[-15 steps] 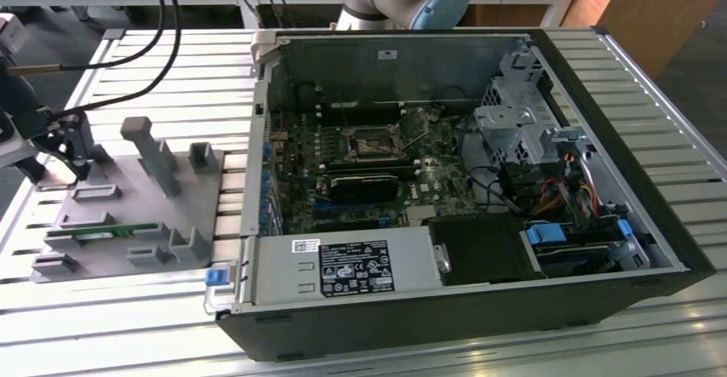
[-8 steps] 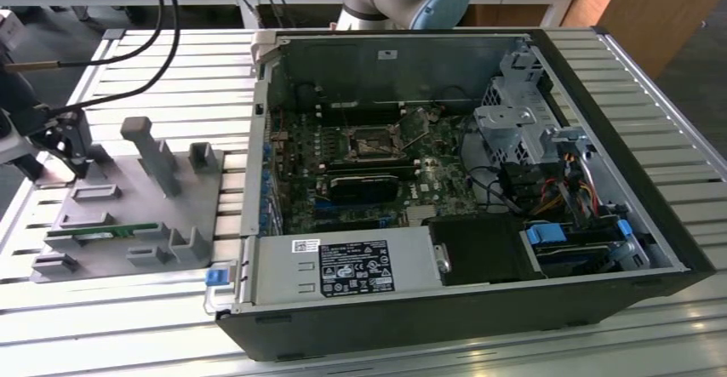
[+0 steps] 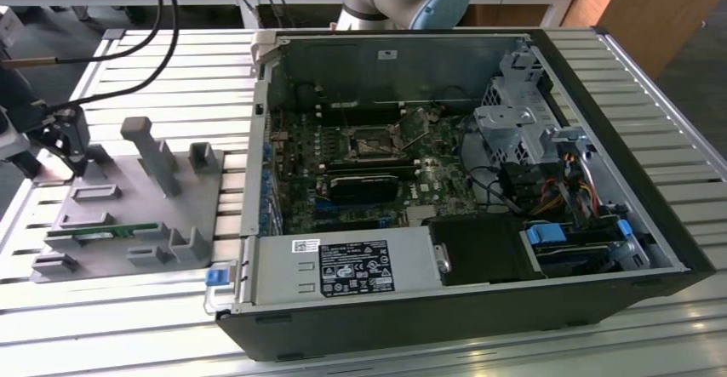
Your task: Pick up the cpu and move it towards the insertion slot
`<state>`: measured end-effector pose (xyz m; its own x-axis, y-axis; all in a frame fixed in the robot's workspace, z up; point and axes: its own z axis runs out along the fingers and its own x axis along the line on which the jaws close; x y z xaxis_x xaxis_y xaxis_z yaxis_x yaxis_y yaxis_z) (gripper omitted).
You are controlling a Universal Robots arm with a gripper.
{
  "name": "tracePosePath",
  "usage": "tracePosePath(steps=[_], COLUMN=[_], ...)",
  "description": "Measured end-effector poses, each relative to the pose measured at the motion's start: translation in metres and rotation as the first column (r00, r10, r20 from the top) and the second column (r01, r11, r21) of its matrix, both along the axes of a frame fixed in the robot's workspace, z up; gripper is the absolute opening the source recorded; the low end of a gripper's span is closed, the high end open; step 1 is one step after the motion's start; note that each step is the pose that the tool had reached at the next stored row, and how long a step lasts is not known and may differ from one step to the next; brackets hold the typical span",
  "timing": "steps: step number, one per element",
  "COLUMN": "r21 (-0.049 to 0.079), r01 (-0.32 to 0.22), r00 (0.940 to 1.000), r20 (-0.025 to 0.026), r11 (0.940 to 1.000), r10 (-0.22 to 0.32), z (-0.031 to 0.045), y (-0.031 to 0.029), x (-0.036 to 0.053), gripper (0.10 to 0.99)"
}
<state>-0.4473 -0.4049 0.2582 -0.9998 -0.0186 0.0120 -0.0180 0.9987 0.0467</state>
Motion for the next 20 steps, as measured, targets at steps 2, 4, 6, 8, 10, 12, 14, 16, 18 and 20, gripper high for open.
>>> tracePosePath(steps=[2, 4, 6, 8, 10, 12, 14, 16, 18, 20], r21=[0.0, 0.0, 0.0, 0.0, 0.0, 0.0, 0.0, 0.0, 0.0, 0.0], r01=[0.0, 0.0, 0.0, 0.0, 0.0, 0.0, 0.0, 0.0, 0.0, 0.0], r00=[1.0, 1.0, 1.0, 1.0, 1.0, 1.0, 1.0, 1.0, 1.0, 1.0], r20=[0.0, -0.0001, -0.0001, 0.0, 0.0, -0.0001, 0.0, -0.0001, 0.0, -0.0001], r11=[1.0, 1.0, 1.0, 1.0, 1.0, 1.0, 1.0, 1.0, 1.0, 1.0], r10=[0.0, 0.0, 0.0, 0.0, 0.0, 0.0, 0.0, 0.0, 0.0, 0.0], z=[0.001, 0.0022, 0.0033, 0.0044, 0.0055, 0.0066, 0.0075, 0.0087, 0.0097, 0.0108], y=[0.0001, 0.0001, 0.0002, 0.0002, 0.0003, 0.0003, 0.0004, 0.0005, 0.0006, 0.0007], x=[0.0, 0.0, 0.0, 0.0, 0.0, 0.0, 0.0, 0.0, 0.0, 0.0], gripper=[0.545, 0.545, 0.545, 0.545, 0.545, 0.545, 0.545, 0.545, 0.545, 0.545])
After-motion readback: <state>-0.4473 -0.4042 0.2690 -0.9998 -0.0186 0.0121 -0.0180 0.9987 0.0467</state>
